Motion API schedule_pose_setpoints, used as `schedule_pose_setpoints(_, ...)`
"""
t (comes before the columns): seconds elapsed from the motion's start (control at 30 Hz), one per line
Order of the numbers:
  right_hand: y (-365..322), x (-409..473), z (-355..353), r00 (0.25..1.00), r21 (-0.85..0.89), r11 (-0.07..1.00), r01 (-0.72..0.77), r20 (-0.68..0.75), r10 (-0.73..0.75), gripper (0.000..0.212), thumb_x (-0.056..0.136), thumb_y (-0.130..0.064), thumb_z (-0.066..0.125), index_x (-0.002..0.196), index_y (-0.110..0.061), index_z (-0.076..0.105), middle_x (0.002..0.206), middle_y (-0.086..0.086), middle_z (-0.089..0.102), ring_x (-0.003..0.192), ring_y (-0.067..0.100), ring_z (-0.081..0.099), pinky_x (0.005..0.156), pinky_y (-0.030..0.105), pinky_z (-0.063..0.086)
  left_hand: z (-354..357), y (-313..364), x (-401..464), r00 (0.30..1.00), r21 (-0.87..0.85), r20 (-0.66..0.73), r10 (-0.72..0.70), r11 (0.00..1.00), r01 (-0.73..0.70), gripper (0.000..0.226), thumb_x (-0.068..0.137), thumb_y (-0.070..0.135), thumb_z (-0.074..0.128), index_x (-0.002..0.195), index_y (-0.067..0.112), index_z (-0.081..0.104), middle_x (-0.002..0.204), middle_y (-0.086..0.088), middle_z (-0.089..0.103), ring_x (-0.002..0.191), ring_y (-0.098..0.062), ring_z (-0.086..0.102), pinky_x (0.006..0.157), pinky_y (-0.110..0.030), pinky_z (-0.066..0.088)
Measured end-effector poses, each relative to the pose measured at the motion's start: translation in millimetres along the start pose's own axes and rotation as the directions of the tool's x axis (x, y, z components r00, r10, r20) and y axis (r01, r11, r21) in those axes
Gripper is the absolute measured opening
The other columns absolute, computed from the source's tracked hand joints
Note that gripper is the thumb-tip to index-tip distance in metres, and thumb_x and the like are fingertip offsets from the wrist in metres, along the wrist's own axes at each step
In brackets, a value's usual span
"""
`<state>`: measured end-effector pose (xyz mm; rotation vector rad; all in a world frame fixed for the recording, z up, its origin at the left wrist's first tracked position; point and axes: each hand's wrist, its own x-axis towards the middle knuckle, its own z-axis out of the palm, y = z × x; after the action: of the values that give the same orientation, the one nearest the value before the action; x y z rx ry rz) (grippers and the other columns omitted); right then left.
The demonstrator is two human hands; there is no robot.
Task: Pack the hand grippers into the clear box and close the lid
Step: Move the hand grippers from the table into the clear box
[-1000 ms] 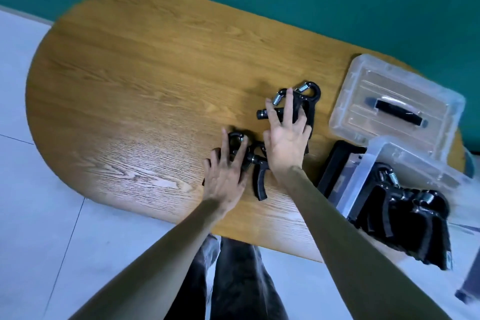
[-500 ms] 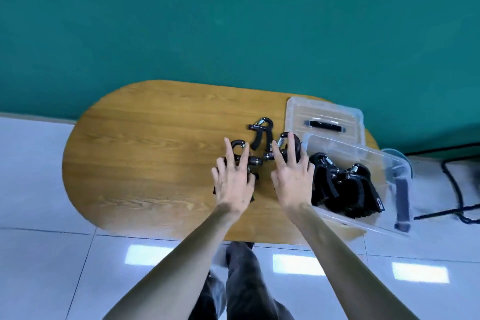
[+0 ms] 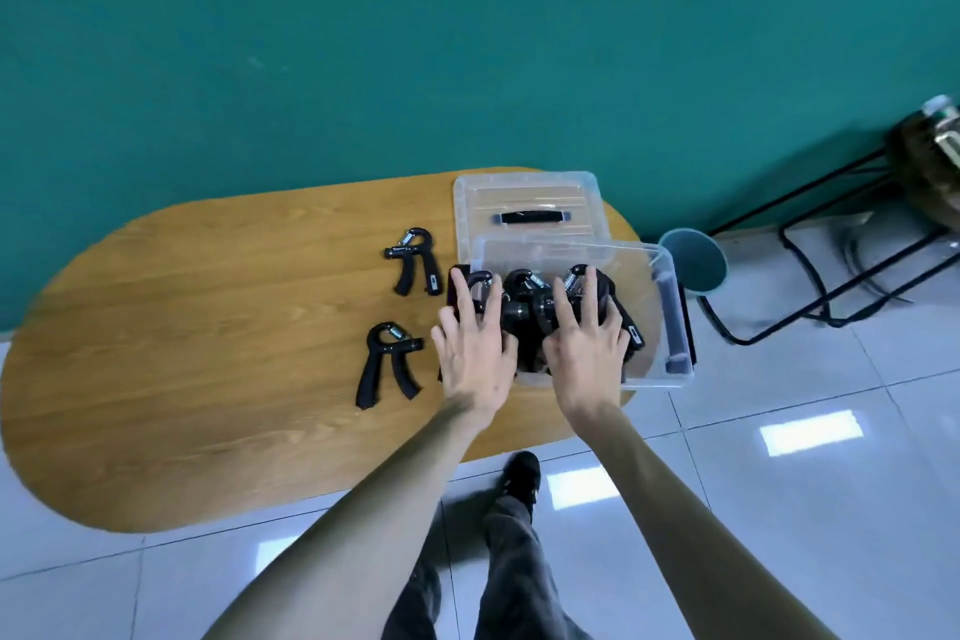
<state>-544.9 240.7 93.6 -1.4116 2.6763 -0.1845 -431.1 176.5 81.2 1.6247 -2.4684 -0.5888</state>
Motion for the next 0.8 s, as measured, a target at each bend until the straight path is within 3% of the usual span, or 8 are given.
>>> schedule_pose_setpoints(0.13, 42, 14, 4, 0.999, 0.002, 1.000, -0.031, 0.027, 0.031, 0.076, 0.083, -0.010, 0.062, 0.153, -0.024, 0.035, 0.167, 0.011, 0.012, 0.133, 0.047, 0.037, 0.097, 0.059, 0.038, 22, 34, 11, 0.999, 0.009, 0.037, 0.014, 1.000, -0.015, 0.074, 0.095, 0.027, 0.060, 0.160, 0.029, 0.024, 0.169, -0.021, 0.003, 0.113, -0.035, 0.044, 0.096, -0.047, 0.038)
schedule_pose_setpoints(0.37, 81, 43, 26, 0.989, 0.067, 0.992, -0.103, 0.117, 0.094, 0.072, 0.085, -0.012, 0.059, 0.152, -0.026, 0.037, 0.166, 0.011, 0.018, 0.127, 0.046, 0.042, 0.099, 0.056, 0.038, 62, 62, 44, 0.992, 0.077, 0.121, -0.036, 0.997, 0.027, 0.075, 0.096, 0.029, 0.058, 0.160, 0.031, 0.019, 0.169, -0.019, -0.002, 0.119, -0.034, 0.041, 0.098, -0.045, 0.036)
schedule_pose_setpoints(0.67, 105, 98, 65, 0.975, 0.118, 0.993, 0.004, 0.219, -0.030, 0.069, 0.087, -0.013, 0.058, 0.151, -0.024, 0.037, 0.167, 0.011, 0.013, 0.133, 0.044, 0.036, 0.100, 0.055, 0.039, 97, 66, 86, 0.978, 0.110, 0.145, -0.148, 0.985, 0.133, 0.074, 0.095, 0.028, 0.058, 0.159, 0.029, 0.021, 0.170, -0.016, -0.002, 0.117, -0.033, 0.040, 0.094, -0.045, 0.035)
schedule_pose_setpoints(0.8, 110, 105, 80, 0.971, 0.119, 0.992, 0.045, 0.230, -0.071, 0.067, 0.089, -0.012, 0.058, 0.152, -0.022, 0.037, 0.167, 0.011, 0.012, 0.129, 0.047, 0.039, 0.097, 0.056, 0.040, 106, 71, 94, 0.980, 0.173, 0.152, -0.129, 0.980, 0.102, 0.073, 0.096, 0.027, 0.055, 0.160, 0.027, 0.020, 0.169, -0.019, -0.006, 0.112, -0.033, 0.042, 0.091, -0.045, 0.037)
